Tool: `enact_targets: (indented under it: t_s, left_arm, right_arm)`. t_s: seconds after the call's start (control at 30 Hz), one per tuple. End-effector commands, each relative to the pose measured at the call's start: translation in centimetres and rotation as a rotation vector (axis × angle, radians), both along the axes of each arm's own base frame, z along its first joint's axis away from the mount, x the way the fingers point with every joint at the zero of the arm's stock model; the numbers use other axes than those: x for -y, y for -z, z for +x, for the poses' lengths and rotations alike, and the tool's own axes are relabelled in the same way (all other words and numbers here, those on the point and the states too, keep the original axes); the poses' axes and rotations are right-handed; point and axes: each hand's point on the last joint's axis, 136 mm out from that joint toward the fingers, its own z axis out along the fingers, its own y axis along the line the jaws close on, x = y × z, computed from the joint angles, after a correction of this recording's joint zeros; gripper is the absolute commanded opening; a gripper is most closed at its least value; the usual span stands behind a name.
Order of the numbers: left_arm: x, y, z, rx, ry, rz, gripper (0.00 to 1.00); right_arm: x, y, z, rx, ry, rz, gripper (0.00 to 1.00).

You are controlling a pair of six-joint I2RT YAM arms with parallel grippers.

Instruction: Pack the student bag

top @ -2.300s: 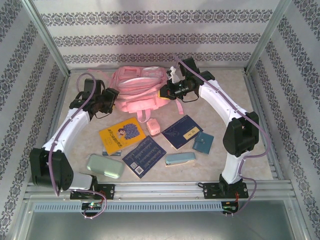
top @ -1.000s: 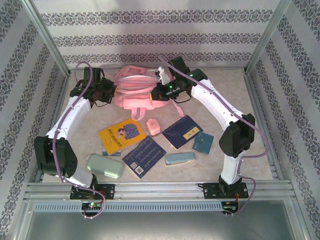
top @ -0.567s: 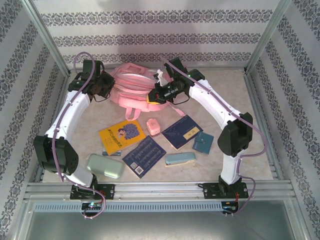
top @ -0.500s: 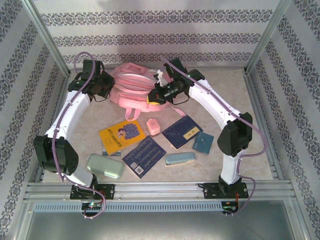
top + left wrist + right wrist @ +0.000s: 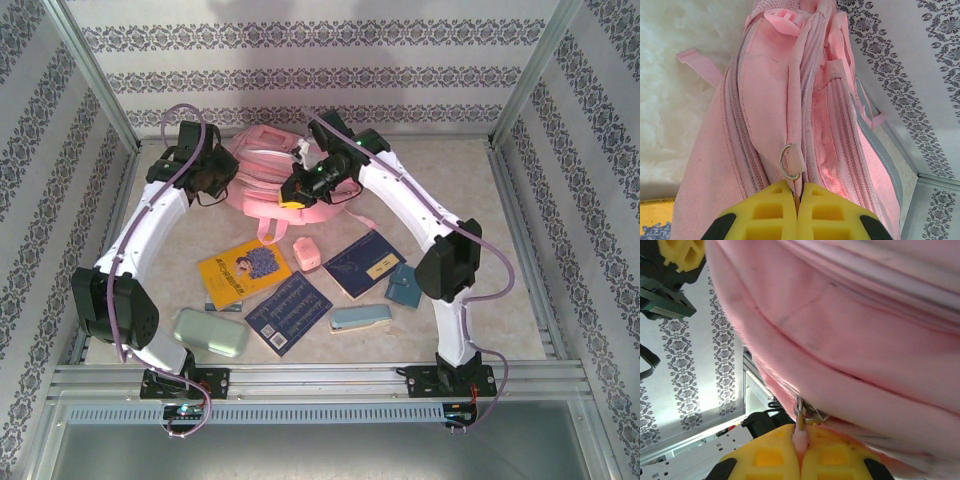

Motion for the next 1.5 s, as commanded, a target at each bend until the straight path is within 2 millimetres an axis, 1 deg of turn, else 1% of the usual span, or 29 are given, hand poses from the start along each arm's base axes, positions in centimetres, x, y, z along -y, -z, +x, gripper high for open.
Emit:
enact_targets:
  t_s: [0.0, 0.23, 0.4, 0.5, 0.6, 0.7, 0.73, 0.77, 0.83, 0.93, 1.03, 1.1, 1.23, 1.3, 1.33, 1.37, 1.43, 1.47]
  left_arm:
    - [2.4, -1.3, 0.5, 0.049, 0.067, -0.023, 0.00]
    - [4.5, -0.6, 0.3, 0.036, 0.065, -0.120, 0.00]
    - [6.0, -0.6, 0.0, 0.034, 0.071, -0.171, 0.00]
    - [6.8, -0.5, -0.3, 0.030, 0.076, -0.188, 0.00]
    - [7.4, -0.4, -0.5, 0.028, 0.077, -0.210, 0.00]
    - [7.6, 0.1, -0.8, 0.015, 0.073, -0.229, 0.00]
    - [7.7, 0.2, -0.9, 0.013, 0.074, -0.236, 0.00]
    - [7.7, 0.2, -1.0, 0.013, 0.073, -0.238, 0.00]
    - [7.6, 0.2, -1.2, 0.011, 0.072, -0.237, 0.00]
    - [7.7, 0.3, -1.4, 0.012, 0.079, -0.246, 0.00]
    - [8.5, 0.5, -1.5, 0.012, 0.088, -0.282, 0.00]
    - [9.8, 0.8, -1.5, 0.022, 0.094, -0.329, 0.00]
    - [14.1, 0.6, -1.7, 0.052, 0.159, -0.428, 0.00]
    - [15.7, 0.3, -2.0, 0.059, 0.197, -0.432, 0.00]
    - [15.9, 0.2, -2.2, 0.060, 0.212, -0.420, 0.04]
    - [16.0, 0.0, -2.5, 0.065, 0.228, -0.400, 0.14]
    - [15.4, -0.3, -2.9, 0.071, 0.257, -0.341, 0.47]
    - [15.2, -0.5, -3.1, 0.078, 0.292, -0.306, 0.61]
  right_arm:
    - [-2.2, -1.4, -0.3, 0.019, -0.030, 0.049, 0.00]
    - [-4.8, -0.6, 1.5, 0.050, 0.014, 0.031, 0.00]
    - [-6.7, -0.2, 2.7, 0.069, 0.045, 0.055, 0.09]
    - [-7.0, 0.2, 3.6, 0.083, 0.072, 0.055, 0.13]
    - [-7.2, 0.5, 4.0, 0.085, 0.076, 0.057, 0.16]
    - [-7.3, 0.7, 3.9, 0.091, 0.065, 0.058, 0.15]
    - [-7.2, 0.5, 3.9, 0.098, 0.061, 0.058, 0.12]
    - [-7.1, 0.5, 3.8, 0.106, 0.058, 0.055, 0.07]
    - [-6.6, 0.4, 3.9, 0.115, 0.061, 0.050, 0.01]
    - [-5.4, 0.7, 4.1, 0.124, 0.068, 0.031, 0.00]
    - [-3.7, 1.3, 4.3, 0.138, 0.074, -0.011, 0.00]
    - [-2.8, 1.7, 4.3, 0.151, 0.073, -0.037, 0.00]
    - [-0.6, 2.1, 4.3, 0.198, 0.068, -0.100, 0.00]
    - [0.5, 2.3, 3.9, 0.216, 0.055, -0.124, 0.00]
    - [1.1, 2.4, 3.6, 0.226, 0.047, -0.135, 0.00]
    - [1.9, 2.6, 3.2, 0.234, 0.036, -0.147, 0.00]
    - [3.4, 3.0, 2.4, 0.249, 0.021, -0.167, 0.00]
    - [4.3, 3.2, 1.7, 0.261, 0.010, -0.176, 0.00]
